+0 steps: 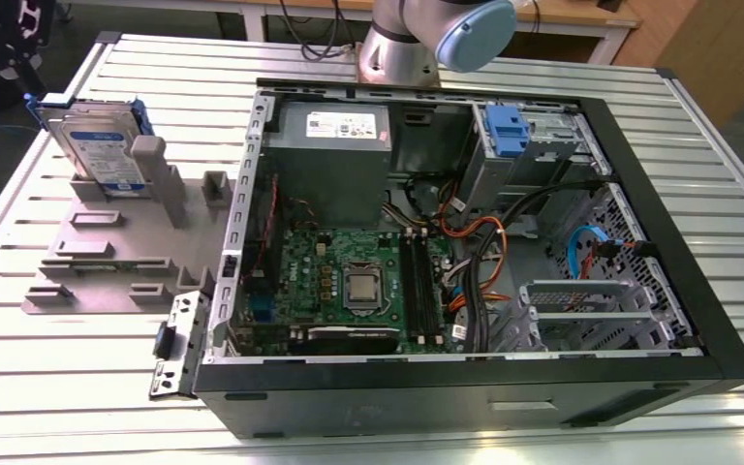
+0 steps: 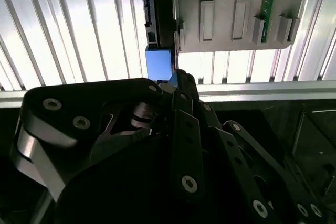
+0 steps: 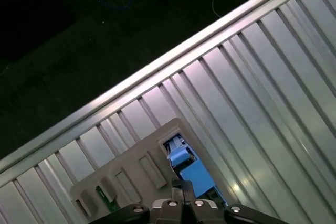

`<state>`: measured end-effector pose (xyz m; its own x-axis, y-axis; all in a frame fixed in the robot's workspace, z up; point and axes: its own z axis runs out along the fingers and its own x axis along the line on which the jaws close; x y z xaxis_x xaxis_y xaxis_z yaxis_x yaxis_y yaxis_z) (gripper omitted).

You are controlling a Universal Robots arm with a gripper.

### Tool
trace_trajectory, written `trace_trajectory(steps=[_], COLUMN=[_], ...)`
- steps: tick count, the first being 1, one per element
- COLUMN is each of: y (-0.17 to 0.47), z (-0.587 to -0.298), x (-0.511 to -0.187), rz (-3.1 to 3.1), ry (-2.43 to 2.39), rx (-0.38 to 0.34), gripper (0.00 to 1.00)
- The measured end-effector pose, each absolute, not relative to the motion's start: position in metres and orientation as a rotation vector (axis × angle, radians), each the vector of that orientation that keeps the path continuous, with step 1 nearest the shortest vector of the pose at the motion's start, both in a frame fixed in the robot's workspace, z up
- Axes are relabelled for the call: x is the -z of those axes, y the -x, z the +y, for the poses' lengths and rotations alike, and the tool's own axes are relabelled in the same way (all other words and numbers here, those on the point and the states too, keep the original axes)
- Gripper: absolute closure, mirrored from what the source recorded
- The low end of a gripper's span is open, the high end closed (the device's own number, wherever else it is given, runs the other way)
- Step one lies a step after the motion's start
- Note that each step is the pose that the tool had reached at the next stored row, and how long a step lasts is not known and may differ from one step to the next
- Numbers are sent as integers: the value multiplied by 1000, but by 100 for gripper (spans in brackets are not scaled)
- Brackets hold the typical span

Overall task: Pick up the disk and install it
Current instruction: 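Pick up the disk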

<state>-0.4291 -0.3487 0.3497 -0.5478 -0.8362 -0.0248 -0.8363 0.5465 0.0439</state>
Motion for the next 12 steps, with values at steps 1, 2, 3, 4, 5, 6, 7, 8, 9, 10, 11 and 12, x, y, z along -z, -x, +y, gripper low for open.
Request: trace_trajectory(steps=[1, 2, 3, 4, 5, 6, 7, 8, 9, 10, 11, 12], y=[429, 429, 429, 429, 429, 429, 429, 429, 429, 429, 429, 429], z=[-349, -349, -349, -349, -349, -349, -349, -349, -349, -349, -349, -349], x=[-350, -349, -349, -349, -349, -349, -349, -348, -348, -348, -348, -348], rz=[2749, 2735, 2722, 2708, 2692, 2678, 2664, 2649, 2635, 2622, 2616, 2615], ry=[1519, 1543, 1568, 1593, 1619, 1644, 1668, 1692, 1715, 1735, 1745, 1746], rx=[-79, -79, -79, -79, -79, -79, -79, -79, -79, -79, -79, -79], gripper=[89, 89, 89, 89, 89, 89, 89, 89, 89, 89, 89, 89])
